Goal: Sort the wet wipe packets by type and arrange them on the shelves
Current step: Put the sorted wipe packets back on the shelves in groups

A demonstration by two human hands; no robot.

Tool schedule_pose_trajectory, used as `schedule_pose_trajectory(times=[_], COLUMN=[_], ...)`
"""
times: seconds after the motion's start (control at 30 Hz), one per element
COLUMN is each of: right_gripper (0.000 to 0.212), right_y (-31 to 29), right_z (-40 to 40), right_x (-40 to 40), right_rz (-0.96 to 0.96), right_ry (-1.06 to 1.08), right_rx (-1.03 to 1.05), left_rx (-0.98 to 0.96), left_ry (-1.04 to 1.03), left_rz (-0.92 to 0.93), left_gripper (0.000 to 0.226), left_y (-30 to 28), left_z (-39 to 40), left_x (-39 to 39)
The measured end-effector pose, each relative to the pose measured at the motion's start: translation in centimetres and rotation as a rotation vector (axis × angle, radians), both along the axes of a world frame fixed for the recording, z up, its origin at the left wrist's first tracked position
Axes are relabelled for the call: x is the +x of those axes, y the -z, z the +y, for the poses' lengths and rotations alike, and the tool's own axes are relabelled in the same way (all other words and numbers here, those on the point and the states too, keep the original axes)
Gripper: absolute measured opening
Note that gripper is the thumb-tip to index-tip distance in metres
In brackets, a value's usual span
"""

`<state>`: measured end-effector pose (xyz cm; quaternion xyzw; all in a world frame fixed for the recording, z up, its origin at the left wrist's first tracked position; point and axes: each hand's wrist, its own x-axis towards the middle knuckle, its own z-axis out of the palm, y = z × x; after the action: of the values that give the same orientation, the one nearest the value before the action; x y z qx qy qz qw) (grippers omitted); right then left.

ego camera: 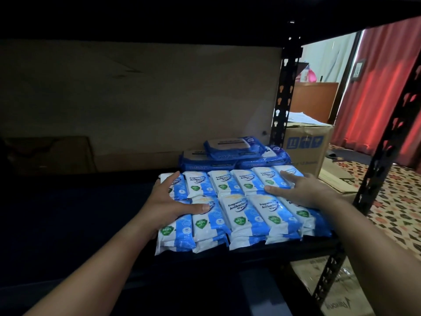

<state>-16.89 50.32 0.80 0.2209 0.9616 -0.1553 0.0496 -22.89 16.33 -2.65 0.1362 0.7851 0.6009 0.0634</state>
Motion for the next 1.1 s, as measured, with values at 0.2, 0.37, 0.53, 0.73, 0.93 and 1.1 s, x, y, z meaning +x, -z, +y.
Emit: schedule_pose_trajectory(times=[0.2,0.37,0.53,0.73,0.93,1.1], right_gripper=[0.139,0.142,0.142,0.135,0.125,0.120], right_y=[1.0,0.6,-1.1,-0.8,0.0,0.0], right_z=[-0.2,0.0,0.3,-0.9,-1.8,-2.3], right_x=[-1.0,-1.0,0.4,2.8,3.0,2.8], right_rz=[0.000,-0.020,-0.020,-0.047,-0.035,-0.004], right_ry=[0.031,0.031,-0.035,-0.040,-0.003,0.008], right_rx=[0.080,0.029,-0.025,-0.005,0.056,0.070], left_rx=[0.076,0.058,0.156,0.265,0.204,0.152], left_ry=[-0.029,0.000,-0.012,-0.024,-0.038,-0.053], left_rz=[0.020,0.009,-0.061,-0.085,-0.107,-0.106], left_gripper=[0.132,0.138,0.133,0.105,0.126,0.128], left_y=[0.6,0.3,-0.2,0.2,0.1,-0.2], left_z=[1.1,0.7,-0.9,-0.5,-0.1,0.6], left_x=[0.2,0.1,1.0,3.5,2.7,2.4])
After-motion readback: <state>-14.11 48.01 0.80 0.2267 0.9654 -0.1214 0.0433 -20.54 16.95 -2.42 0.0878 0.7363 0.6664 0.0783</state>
